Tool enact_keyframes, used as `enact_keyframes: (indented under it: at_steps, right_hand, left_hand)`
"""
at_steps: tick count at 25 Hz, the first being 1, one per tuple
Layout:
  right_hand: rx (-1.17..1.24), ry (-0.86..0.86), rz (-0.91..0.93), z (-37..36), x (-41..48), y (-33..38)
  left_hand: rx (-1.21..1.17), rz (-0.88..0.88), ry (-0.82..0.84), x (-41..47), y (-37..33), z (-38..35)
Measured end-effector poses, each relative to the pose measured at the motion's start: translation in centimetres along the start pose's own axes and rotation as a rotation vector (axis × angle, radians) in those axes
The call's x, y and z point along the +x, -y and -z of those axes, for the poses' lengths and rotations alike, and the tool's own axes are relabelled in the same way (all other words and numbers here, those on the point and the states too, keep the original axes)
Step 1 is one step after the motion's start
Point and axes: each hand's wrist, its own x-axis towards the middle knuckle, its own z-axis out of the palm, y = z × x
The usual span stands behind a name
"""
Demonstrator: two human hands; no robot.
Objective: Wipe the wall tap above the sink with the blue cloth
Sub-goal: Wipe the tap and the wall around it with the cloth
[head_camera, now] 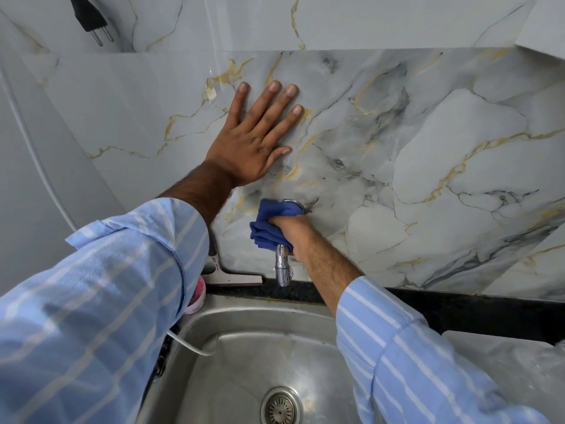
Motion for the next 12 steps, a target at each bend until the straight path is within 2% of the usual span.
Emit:
enact_keyframes:
  at_steps: [2, 5, 8, 12]
  right_hand:
    - [-0.253, -0.173, 0.051, 0.0, 0.1, -0.8]
    - [-0.423, -0.234, 0.163, 0.1, -1.3, -2.7]
    - [-0.424, -0.168, 0.333, 1.2, -2.2, -5.4]
    - [-0.432, 0.045, 0.484, 3.8, -2.8, -9.5]
  left_hand:
    - [0.008, 0.001, -0.006, 0.0, 0.0, 0.1]
    - [0.015, 0.008, -0.01, 0.0, -0.1, 0.3]
    - [0.011, 0.01, -0.005, 0.1, -0.1, 0.4]
    - [0.019, 0.007, -0.012, 0.1, -0.1, 0.3]
